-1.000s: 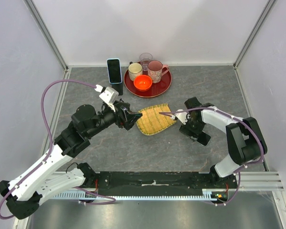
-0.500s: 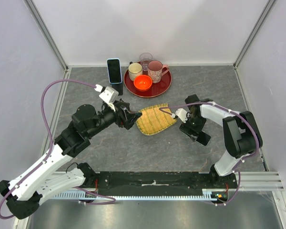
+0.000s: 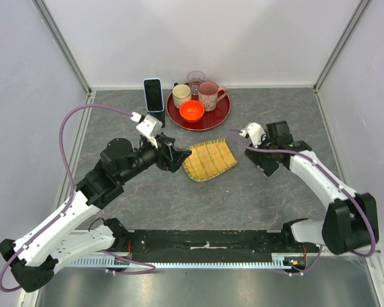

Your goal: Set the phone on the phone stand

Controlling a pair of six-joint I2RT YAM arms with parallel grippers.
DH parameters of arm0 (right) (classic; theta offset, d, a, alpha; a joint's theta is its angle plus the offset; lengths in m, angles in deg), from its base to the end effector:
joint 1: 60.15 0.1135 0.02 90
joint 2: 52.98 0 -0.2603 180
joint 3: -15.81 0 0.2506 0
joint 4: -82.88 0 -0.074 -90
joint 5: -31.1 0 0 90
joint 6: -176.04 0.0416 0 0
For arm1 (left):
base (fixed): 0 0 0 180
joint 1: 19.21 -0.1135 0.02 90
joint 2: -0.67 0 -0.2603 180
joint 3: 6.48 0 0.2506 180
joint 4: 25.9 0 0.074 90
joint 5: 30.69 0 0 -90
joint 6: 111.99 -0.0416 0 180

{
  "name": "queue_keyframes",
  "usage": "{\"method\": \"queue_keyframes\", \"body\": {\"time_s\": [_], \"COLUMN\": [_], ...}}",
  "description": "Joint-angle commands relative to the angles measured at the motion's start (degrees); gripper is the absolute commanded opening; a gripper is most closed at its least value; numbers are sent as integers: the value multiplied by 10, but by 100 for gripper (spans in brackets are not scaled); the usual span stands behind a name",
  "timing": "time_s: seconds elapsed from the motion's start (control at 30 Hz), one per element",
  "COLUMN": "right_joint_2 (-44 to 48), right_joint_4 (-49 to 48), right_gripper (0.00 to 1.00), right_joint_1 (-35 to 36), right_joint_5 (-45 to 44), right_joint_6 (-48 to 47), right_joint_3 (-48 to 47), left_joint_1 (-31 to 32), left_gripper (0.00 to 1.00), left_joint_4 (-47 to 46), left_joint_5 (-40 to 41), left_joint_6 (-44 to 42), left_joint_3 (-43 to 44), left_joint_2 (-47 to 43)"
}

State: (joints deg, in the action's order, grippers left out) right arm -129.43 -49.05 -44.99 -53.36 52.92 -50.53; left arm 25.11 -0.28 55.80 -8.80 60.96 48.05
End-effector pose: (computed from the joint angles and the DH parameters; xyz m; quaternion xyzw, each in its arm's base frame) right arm 0.2562 0.0736 0.2245 -0.4049 0.8711 0.0032 0.2777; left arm 0.1371 -0.1374 0.3798 0.2185 0.7076 -0.3430 0.5779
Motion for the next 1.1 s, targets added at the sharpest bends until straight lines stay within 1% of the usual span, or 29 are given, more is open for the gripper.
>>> {"method": "queue_keyframes", "body": {"time_s": [0.0,0.03,0.07,0.1,0.17,0.27,0.3,0.33,0.37,0.4,0.43,0.47,0.53,0.57,0.63,0.67,0.7,0.8,0.87,0.93,1.03,1.07], "right_joint_2": [85,96,116,127,146,147,147,145,138,133,128,126,135,150,182,192,201,217,209,199,175,168], "right_joint_4": [-211,-245,-305,-337,-421,-442,-437,-421,-378,-346,-316,-267,-193,-128,-84,-72,-66,-75,-99,-119,-132,-133], "right_gripper": [0,0,0,0,0,0,0,0,0,0,0,0,0,0,0,0,0,0,0,0,0,0], "right_joint_1": [-21,-21,-21,-20,-20,-20,-21,-20,-20,-19,-18,-13,21,34,51,75,91,145,173,183,223,245], "right_joint_5": [-14,-18,-15,-15,-66,-157,-180,-194,-214,-217,-212,-221,-287,-303,-330,-331,-331,-317,-299,-267,-260,-262], "right_joint_6": [142,169,195,245,316,431,470,536,582,623,690,719,804,882,967,999,1074,1171,1199,1238,1263,1268], "right_joint_3": [63,70,77,98,112,102,87,75,62,24,10,-2,-32,-37,-31,-21,0,23,25,21,5,-2], "left_joint_1": [-4,-5,-5,-5,-5,-7,-9,-9,-9,-9,-9,-9,-9,-10,-10,-10,-10,-11,-11,-10,-10,-11], "left_gripper": [81,81,81,81,81,81,81,81,81,81,81,81,82,82,84,85,86,86,88,89,92,93], "left_joint_4": [-19,-20,-22,-23,-25,-32,-33,-37,-40,-42,-49,-53,-63,-72,-89,-111,-116,-142,-143,-141,-146,-145], "left_joint_5": [-1,-1,2,3,3,3,3,3,-1,-3,-9,-20,-40,-61,-83,-108,-118,-139,-139,-149,-153,-150], "left_joint_6": [-16,-16,-15,-14,-14,-15,-16,-16,-16,-18,-18,-17,-14,-12,-4,0,7,21,27,30,35,36], "left_joint_3": [-2,-4,-5,-6,-9,-13,-14,-15,-18,-20,-21,-23,-23,-23,-28,-37,-40,-47,-48,-45,-46,-47], "left_joint_2": [0,0,1,0,-1,-4,-4,-4,-4,-2,1,8,18,29,35,37,41,54,59,73,84,86]}}
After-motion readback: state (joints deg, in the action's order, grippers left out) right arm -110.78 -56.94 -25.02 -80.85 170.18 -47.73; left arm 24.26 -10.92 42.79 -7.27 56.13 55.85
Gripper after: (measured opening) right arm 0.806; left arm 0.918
